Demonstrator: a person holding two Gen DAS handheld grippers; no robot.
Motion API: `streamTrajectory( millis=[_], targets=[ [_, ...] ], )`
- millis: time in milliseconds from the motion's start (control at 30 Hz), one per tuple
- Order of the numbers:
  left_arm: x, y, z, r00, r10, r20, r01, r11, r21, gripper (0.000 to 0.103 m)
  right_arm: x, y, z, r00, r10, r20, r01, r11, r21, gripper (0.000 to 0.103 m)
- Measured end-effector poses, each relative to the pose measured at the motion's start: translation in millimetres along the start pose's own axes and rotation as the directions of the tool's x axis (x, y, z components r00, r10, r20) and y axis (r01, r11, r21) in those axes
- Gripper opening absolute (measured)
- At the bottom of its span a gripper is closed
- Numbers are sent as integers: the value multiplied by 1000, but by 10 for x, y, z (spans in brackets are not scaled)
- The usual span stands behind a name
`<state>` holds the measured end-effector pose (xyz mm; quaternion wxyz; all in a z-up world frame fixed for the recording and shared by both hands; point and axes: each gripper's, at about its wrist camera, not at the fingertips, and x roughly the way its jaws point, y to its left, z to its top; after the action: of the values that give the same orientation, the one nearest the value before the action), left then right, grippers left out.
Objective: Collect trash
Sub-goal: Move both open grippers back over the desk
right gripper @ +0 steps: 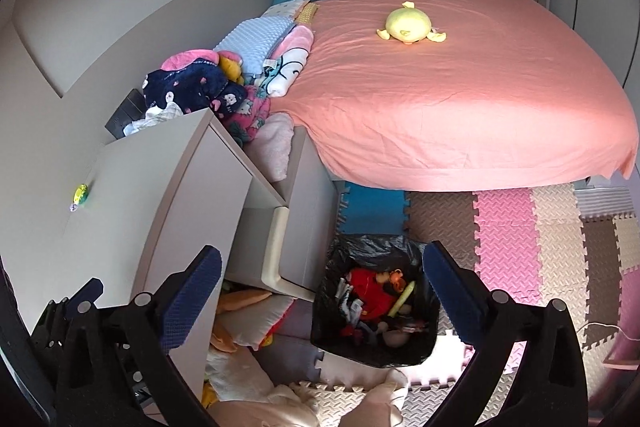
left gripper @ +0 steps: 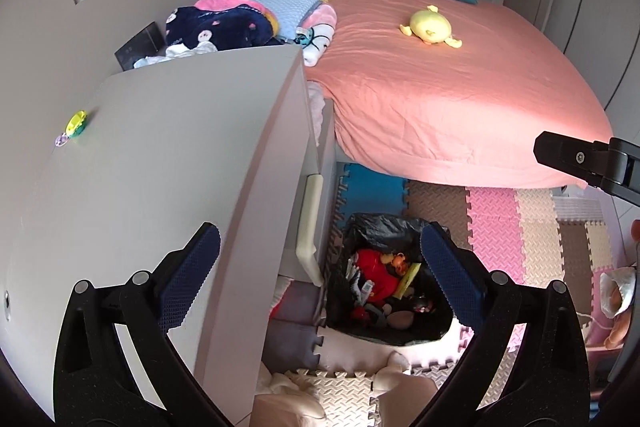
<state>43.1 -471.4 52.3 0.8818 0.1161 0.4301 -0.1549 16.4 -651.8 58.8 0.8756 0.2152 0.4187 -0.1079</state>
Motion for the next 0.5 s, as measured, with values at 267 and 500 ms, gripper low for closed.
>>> streamTrajectory(
  millis=[267, 500],
  targets=[
    [18, 304, -13, 1000, 9, -5, -10, 999, -50, 97, 88, 349, 25, 997, 74, 33, -71, 995, -65, 100],
    [96, 795, 41, 998, 61, -14, -62, 991, -121, 97, 341, 906, 149, 982, 187, -9, -187, 975, -121, 100]
  ],
)
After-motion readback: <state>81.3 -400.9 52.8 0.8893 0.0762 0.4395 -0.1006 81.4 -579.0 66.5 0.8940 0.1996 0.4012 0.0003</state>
